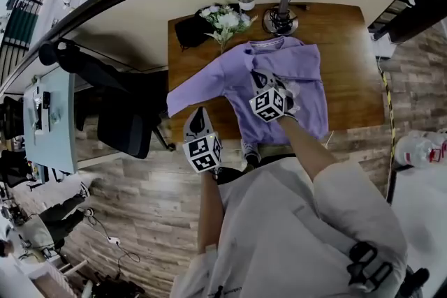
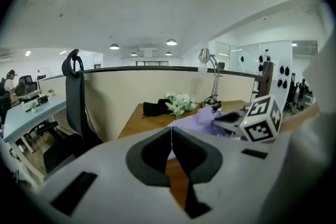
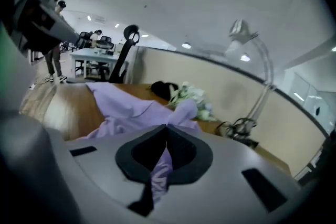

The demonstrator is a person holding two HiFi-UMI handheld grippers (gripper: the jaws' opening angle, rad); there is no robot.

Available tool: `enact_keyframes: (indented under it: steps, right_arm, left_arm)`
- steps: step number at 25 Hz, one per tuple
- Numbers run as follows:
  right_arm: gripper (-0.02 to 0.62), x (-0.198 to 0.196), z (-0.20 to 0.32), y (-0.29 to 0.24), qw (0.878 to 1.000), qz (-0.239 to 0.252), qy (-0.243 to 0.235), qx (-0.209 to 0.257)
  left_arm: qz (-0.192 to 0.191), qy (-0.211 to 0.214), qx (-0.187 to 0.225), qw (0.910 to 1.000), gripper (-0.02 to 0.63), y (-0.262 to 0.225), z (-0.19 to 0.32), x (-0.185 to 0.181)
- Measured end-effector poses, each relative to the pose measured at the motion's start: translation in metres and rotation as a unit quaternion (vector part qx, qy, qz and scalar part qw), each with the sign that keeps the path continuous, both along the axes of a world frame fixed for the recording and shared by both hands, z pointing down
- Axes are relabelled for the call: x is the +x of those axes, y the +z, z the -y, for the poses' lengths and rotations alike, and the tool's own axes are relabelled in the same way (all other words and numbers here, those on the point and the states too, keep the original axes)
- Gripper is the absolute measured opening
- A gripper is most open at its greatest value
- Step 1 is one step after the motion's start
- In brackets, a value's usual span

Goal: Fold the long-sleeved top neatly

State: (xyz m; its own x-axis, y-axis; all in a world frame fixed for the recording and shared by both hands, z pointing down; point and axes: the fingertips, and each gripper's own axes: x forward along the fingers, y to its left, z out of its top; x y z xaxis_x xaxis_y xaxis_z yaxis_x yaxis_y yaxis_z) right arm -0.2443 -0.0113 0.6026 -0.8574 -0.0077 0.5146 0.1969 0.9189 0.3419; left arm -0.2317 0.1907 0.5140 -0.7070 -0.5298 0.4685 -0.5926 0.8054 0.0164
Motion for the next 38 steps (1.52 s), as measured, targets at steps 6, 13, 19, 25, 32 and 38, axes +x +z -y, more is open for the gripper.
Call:
enact_keyframes:
  steps: [6, 13, 19, 25, 32, 38]
  right_arm:
    - [0.023, 0.005, -0.046, 0.078, 0.993, -0.112, -0.021, 0.034]
    - [0.143, 0.018, -0.068, 0.084, 0.986, -0.16, -0.04, -0.03]
    - [0.14, 0.012, -0.081, 0.044, 0.989, -0.12, -0.028, -0.083]
    - [0.137, 0.002, -0.095, 0.025, 0.985, -0.102, 0.001, -0.142]
    - [0.137, -0.002, -0.154, 0.006, 0.979, -0.104, -0.03, -0.171]
    - [0.137, -0.012, -0.212, -0.018, 0.974, -0.099, -0.081, -0.185]
  left_arm:
    - [-0.022, 0.002, -0.008, 0.9997, 0.025, 0.023, -0.038, -0.016]
    - [-0.042, 0.012, 0.019, 0.9989, 0.025, 0.037, -0.038, -0.03]
    - [-0.055, 0.008, 0.048, 0.9973, 0.025, 0.044, -0.048, -0.042]
    - [-0.07, -0.004, 0.051, 0.9962, 0.025, 0.071, -0.08, -0.053]
    - [-0.088, -0.021, -0.002, 0.9959, 0.025, 0.119, -0.15, -0.058]
    - [-0.088, -0.024, -0.027, 0.9955, 0.026, 0.158, -0.214, -0.092]
